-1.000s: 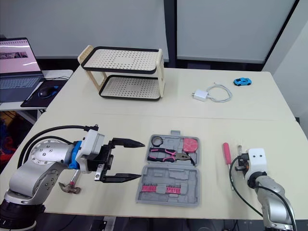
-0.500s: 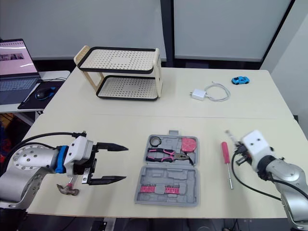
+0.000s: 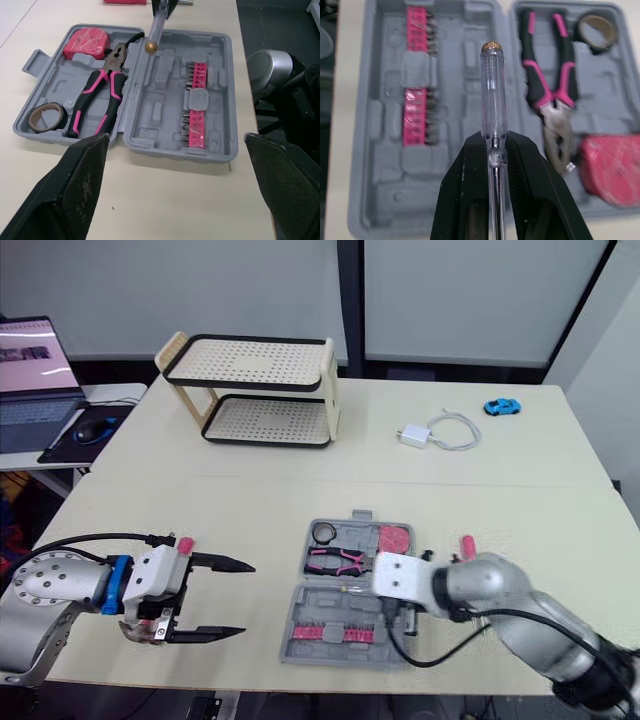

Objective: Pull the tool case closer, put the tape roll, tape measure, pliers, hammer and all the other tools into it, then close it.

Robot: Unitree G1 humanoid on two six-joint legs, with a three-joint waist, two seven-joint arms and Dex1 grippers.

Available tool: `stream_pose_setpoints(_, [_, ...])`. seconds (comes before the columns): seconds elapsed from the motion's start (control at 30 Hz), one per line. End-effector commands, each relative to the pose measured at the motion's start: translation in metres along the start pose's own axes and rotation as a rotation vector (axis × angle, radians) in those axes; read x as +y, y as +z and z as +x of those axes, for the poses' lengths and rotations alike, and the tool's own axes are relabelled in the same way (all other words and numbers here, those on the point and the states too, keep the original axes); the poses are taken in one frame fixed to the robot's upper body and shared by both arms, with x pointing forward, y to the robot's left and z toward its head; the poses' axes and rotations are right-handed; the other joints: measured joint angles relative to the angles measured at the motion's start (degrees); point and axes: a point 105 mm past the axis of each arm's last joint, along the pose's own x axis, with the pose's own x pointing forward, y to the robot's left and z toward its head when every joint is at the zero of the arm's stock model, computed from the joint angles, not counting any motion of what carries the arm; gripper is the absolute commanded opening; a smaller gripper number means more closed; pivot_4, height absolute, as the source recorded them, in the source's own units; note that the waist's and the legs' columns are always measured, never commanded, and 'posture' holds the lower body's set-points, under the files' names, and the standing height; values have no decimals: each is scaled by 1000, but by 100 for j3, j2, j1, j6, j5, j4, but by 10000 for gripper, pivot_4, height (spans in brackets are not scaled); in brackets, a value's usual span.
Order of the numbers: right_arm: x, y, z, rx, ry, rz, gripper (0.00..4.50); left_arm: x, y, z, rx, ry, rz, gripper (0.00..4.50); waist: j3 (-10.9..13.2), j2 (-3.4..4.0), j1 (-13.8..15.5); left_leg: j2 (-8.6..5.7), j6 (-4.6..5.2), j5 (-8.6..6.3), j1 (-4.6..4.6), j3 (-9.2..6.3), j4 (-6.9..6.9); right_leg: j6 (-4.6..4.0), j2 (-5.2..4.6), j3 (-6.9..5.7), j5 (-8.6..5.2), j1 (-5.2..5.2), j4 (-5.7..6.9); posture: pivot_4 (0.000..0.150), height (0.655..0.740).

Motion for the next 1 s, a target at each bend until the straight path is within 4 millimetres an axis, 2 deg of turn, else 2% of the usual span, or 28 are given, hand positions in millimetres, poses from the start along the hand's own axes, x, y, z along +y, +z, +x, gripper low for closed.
stream_pose_setpoints(0.03, [-3,8,16,20,0,-34,2633,0,5,-1,17,-5,27,45000,0,0,-2,0,0,0,-3,1,0,0,0,0,0,-3,0,1500,7350])
stream_pose_setpoints(0.17, [-11,15,33,24,-10,-39,2632,-1,5,-2,20,-7,23,45000,0,0,9,0,0,0,-7,1,0,0,-1,-2,0,-10,1,1500,7350])
stream_pose_setpoints(0.47, [-13,22,47,21,10,-51,2632,-2,3,-2,24,-6,18,45000,0,0,-5,0,0,0,-8,0,-1,-2,0,-2,1,-17,9,1500,7350])
stream_pose_setpoints(1.0, [-18,21,53,19,-7,-53,2632,-4,5,1,16,-7,22,45000,0,0,-6,0,0,0,-9,0,-1,-3,0,-1,2,-19,11,1500,7350])
